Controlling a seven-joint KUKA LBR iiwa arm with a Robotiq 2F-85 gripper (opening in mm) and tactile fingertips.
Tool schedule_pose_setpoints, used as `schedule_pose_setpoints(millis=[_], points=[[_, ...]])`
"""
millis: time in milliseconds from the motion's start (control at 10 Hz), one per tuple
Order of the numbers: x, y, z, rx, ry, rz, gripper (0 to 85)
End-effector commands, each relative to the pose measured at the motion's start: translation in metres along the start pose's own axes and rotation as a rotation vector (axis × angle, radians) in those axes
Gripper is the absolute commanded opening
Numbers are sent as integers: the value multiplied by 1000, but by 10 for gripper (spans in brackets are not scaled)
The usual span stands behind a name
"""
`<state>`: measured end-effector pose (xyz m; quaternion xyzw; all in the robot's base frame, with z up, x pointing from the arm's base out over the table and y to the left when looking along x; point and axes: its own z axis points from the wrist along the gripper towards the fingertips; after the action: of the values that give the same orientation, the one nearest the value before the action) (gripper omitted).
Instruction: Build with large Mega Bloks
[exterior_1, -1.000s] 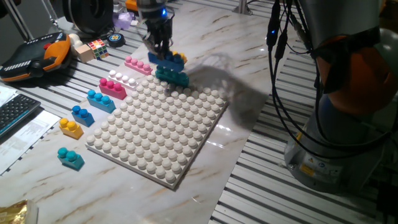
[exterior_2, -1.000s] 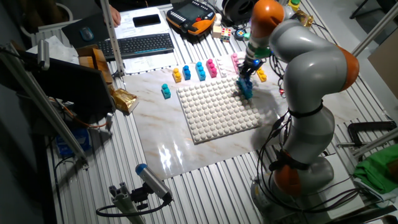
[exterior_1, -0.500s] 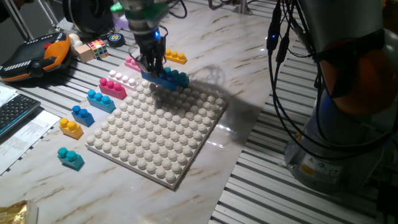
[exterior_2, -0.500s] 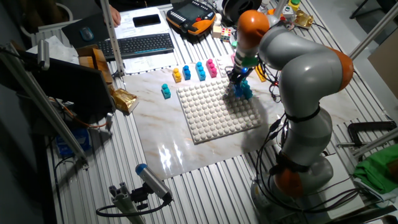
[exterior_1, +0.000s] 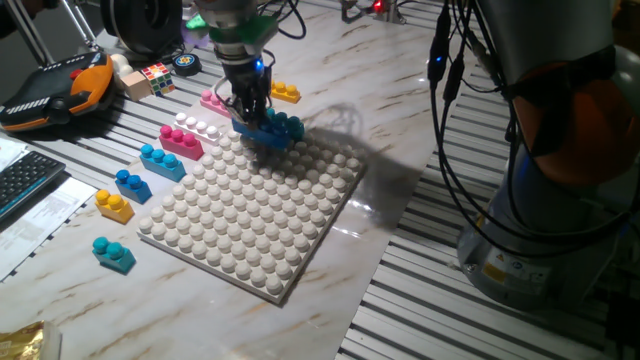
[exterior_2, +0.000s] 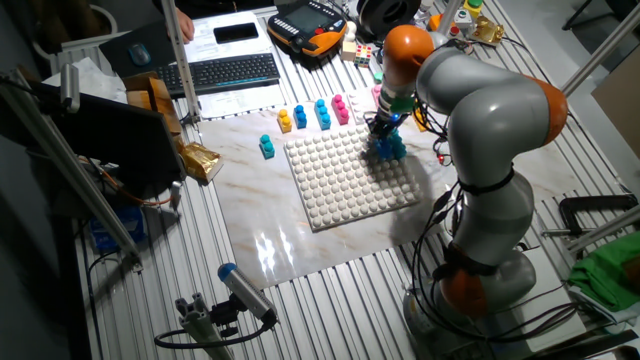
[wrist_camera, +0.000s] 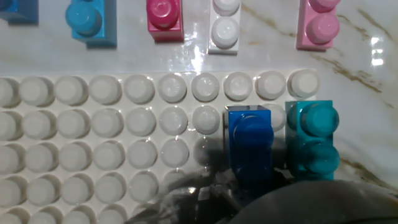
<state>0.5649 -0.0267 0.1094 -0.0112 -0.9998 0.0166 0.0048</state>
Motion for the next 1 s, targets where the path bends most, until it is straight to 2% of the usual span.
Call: schedule_pose_setpoints(millis=[0,300,900], points=[[0,-1,5,8,-4,-9,7],[0,-2,23,-7,-16,-12,7],[-4,0,41,-20,-19,-14,7]])
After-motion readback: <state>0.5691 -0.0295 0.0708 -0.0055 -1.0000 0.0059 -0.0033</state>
